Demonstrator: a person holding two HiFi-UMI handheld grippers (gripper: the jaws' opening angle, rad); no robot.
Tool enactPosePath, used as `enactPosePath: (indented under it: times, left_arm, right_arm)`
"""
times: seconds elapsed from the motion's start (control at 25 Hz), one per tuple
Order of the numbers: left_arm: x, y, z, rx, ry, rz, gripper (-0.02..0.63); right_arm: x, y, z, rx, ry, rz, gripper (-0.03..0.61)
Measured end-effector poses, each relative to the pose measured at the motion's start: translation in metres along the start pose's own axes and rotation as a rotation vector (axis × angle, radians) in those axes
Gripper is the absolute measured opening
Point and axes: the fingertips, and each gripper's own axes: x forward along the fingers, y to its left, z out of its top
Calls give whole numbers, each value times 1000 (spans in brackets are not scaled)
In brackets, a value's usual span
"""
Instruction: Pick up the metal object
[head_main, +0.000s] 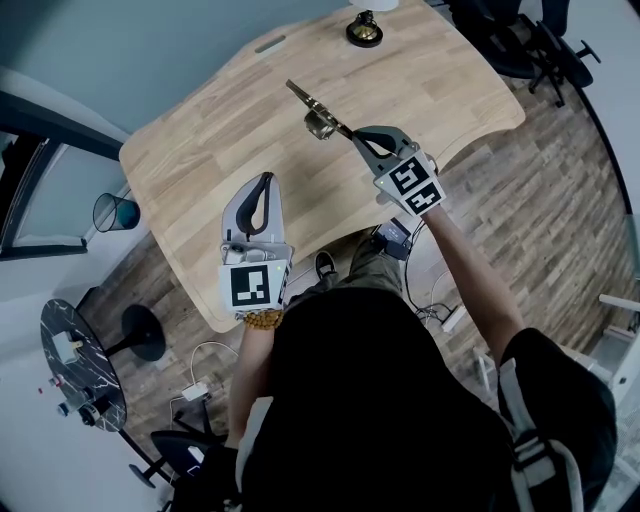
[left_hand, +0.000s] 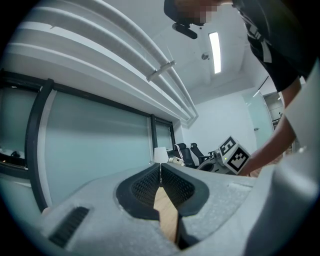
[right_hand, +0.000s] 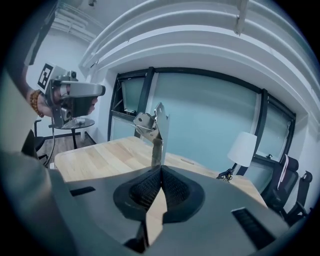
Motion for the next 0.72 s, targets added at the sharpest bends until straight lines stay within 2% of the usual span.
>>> enactPosePath:
  times: [0.44, 0.72]
  left_arm:
    - [19, -7, 17, 7, -30, -27, 23]
    - [26, -7, 23, 7, -55, -36, 23]
  right_arm:
    - [-41, -2, 70, 56, -178, -30, 2]
    - [-60, -1, 93, 86, -262, -56, 2]
